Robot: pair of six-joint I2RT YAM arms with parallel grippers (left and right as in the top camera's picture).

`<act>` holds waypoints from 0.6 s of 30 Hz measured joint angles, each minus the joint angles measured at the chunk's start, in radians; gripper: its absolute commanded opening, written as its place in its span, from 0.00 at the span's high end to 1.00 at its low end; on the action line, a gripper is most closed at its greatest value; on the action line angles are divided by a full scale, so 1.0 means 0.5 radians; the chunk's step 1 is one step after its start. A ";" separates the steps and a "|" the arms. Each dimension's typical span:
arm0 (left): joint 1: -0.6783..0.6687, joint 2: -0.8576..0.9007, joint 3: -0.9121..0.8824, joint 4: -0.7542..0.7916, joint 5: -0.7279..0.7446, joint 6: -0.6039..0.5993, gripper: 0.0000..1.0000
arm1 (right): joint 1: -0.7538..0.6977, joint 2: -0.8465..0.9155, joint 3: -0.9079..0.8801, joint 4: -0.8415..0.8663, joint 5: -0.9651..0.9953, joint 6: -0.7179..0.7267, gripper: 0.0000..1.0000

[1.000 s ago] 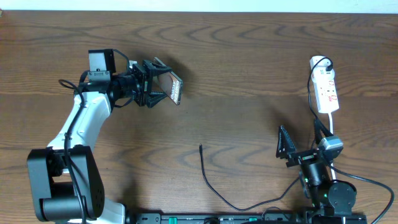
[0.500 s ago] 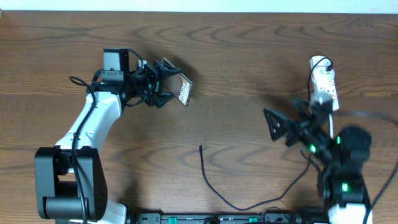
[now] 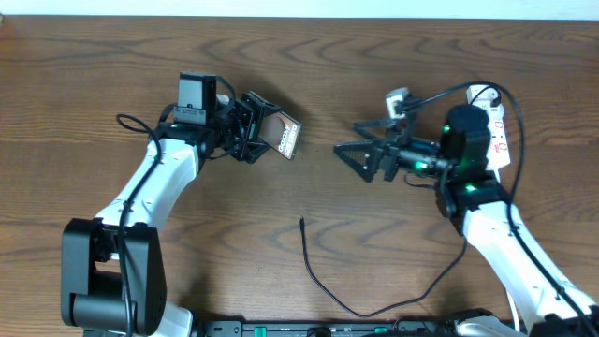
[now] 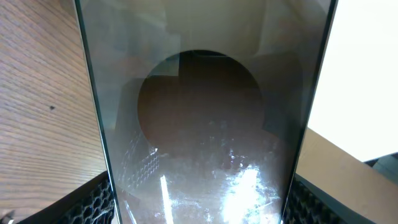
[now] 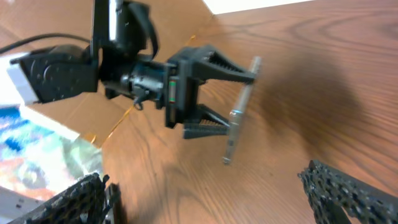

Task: Plug charger to phone and switch on socket
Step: 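Move the right gripper toward the phone held by the left gripper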

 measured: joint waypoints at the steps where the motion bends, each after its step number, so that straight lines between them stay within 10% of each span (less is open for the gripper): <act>1: -0.008 0.000 0.000 0.009 -0.011 -0.020 0.93 | 0.026 0.020 0.001 0.034 -0.006 0.000 0.01; 18: -0.085 0.000 0.000 0.092 -0.089 -0.176 0.93 | 0.153 0.055 0.004 -0.164 0.320 0.002 0.01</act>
